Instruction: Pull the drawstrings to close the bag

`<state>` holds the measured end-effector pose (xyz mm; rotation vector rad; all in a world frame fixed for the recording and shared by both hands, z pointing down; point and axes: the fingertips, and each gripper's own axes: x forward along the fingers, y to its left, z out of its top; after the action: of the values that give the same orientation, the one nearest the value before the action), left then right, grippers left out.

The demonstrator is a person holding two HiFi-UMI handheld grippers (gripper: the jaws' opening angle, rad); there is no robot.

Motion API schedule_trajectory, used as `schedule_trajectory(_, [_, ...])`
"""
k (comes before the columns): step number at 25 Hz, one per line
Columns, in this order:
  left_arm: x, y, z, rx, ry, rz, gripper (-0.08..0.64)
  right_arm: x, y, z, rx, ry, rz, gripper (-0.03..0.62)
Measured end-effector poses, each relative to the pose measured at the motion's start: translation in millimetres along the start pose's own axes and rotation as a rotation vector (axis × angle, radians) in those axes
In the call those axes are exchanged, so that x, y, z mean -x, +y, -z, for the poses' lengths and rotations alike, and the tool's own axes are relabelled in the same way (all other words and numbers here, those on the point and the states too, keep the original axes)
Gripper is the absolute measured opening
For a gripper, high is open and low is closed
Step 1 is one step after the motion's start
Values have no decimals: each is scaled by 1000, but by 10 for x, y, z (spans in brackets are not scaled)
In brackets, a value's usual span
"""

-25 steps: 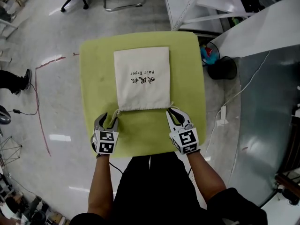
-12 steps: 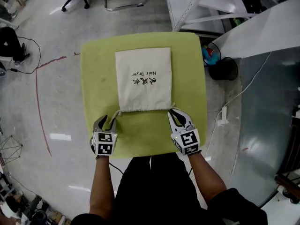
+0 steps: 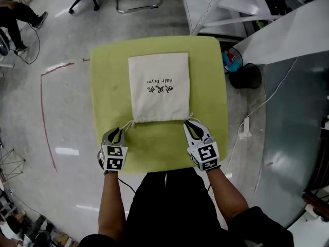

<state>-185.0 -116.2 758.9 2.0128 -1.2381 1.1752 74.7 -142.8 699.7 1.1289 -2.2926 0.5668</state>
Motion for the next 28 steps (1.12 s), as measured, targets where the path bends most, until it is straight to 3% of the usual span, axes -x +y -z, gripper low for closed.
schedule_trajectory(8, [-93,-1,46,-22,61,48,103,2,54,-14,-1,-2,-7,-2])
schedule_trajectory(16, [-82,-64,52,14,60,68,18,65,-91,80,-9,19,34,-2])
schedule_trajectory(23, [51,28,-122,63,-18,42,9,121,-494,457,21,159,121,4])
schedule_trajectory(28, [103,80,-169,95,-68,25,9,11,-592,552,60,235,82,113])
